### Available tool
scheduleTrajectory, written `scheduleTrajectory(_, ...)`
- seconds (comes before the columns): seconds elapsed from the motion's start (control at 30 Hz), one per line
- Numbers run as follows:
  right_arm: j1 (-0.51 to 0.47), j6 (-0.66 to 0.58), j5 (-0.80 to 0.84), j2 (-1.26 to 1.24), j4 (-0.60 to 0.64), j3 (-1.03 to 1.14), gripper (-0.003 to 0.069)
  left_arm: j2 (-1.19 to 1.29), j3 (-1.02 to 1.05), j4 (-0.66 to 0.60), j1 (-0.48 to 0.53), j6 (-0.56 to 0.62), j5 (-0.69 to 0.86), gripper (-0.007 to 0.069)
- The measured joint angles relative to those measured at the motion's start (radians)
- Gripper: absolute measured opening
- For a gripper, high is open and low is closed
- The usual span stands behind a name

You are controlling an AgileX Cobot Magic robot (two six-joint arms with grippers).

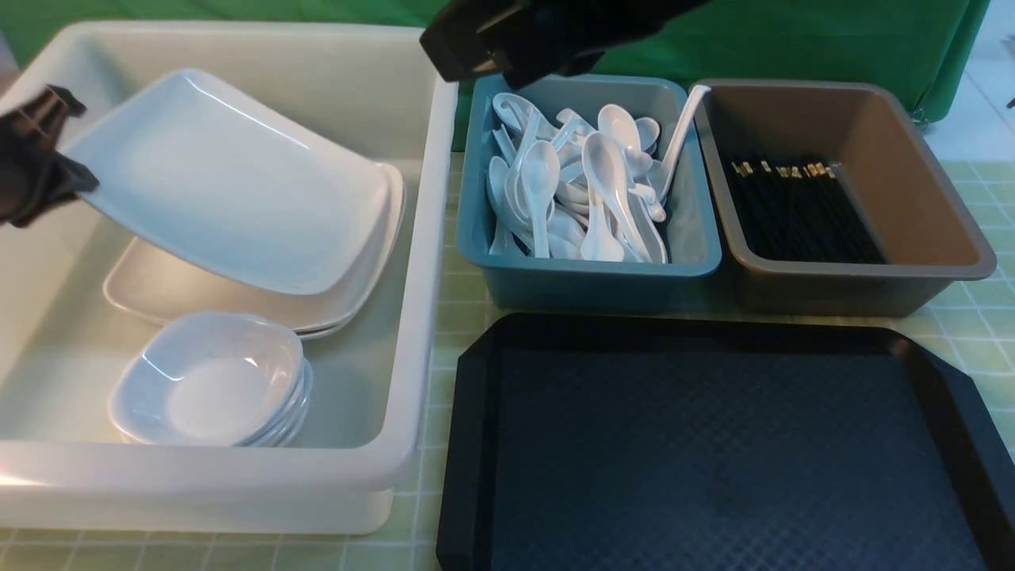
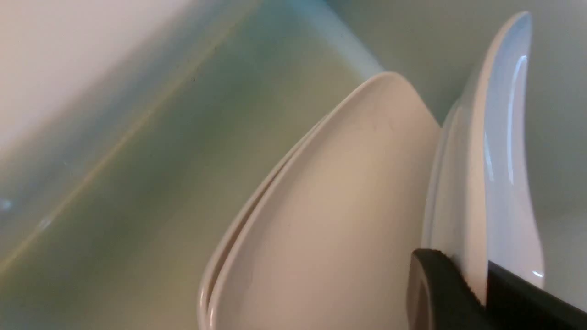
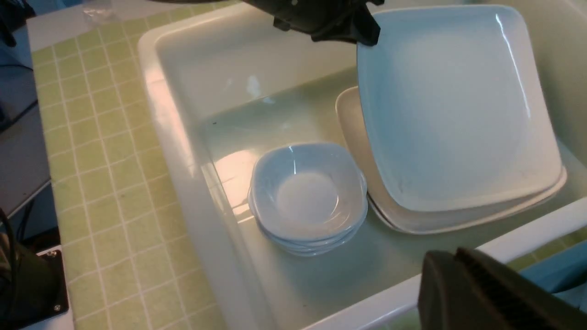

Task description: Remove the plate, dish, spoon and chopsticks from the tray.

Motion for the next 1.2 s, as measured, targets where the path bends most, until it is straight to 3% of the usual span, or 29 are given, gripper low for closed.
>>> scheduleTrajectory(0.17, 0.0, 0.018, 0.001, 0.0, 0.0, 0.0, 0.0007, 0.024, 0.0, 0.034, -0.004, -0.011, 0.01, 0.0054)
scheduleTrajectory(0.4, 0.0, 0.026, 0.005, 0.0, 0.0, 0.0, 0.0007, 0.023, 0.0, 0.202, -0.004, -0.076, 0.053, 0.0346)
scheduleTrajectory(0.53, 0.0, 0.026, 0.014, 0.0, 0.0, 0.0, 0.0007, 0.001, 0.0, 0.296, -0.003, -0.093, 0.077, 0.0441)
scheduleTrajectory(0.63, 0.0, 0.027, 0.033, 0.0, -0.004, 0.0, 0.0007, -0.038, 0.0, 0.362, 0.0, -0.096, 0.078, 0.0465)
scheduleTrajectory(0.73, 0.0, 0.055, 0.044, -0.009, -0.058, 0.0, 0.0007, -0.091, -0.002, 0.403, 0.0, -0.088, 0.103, 0.0445)
scheduleTrajectory(0.8, 0.0, 0.11, 0.046, -0.031, -0.168, 0.0, 0.0007, -0.131, -0.008, 0.406, -0.005, -0.047, 0.145, 0.0375)
scheduleTrajectory(0.9, -0.005, 0.235, 0.054, -0.108, -0.4, 0.0, 0.0007, -0.216, -0.034, 0.406, -0.04, 0.039, 0.269, 0.013)
scheduleTrajectory(0.93, -0.008, 0.251, 0.055, -0.114, -0.415, 0.0, 0.0007, -0.228, -0.036, 0.406, -0.053, 0.051, 0.284, 0.0116)
scheduleTrajectory(1.0, -0.013, 0.353, 0.054, -0.215, -0.598, 0.0, 0.0008, -0.331, -0.039, 0.382, -0.115, 0.129, 0.346, 0.0016)
scheduleTrajectory(1.07, -0.014, 0.388, 0.054, -0.268, -0.67, -0.001, 0.0008, -0.376, -0.039, 0.365, -0.156, 0.151, 0.354, 0.0)
scheduleTrajectory(1.2, -0.014, 0.478, 0.068, -0.467, -0.801, 0.015, 0.0008, -0.579, -0.035, 0.292, -0.337, 0.227, 0.323, -0.0018)
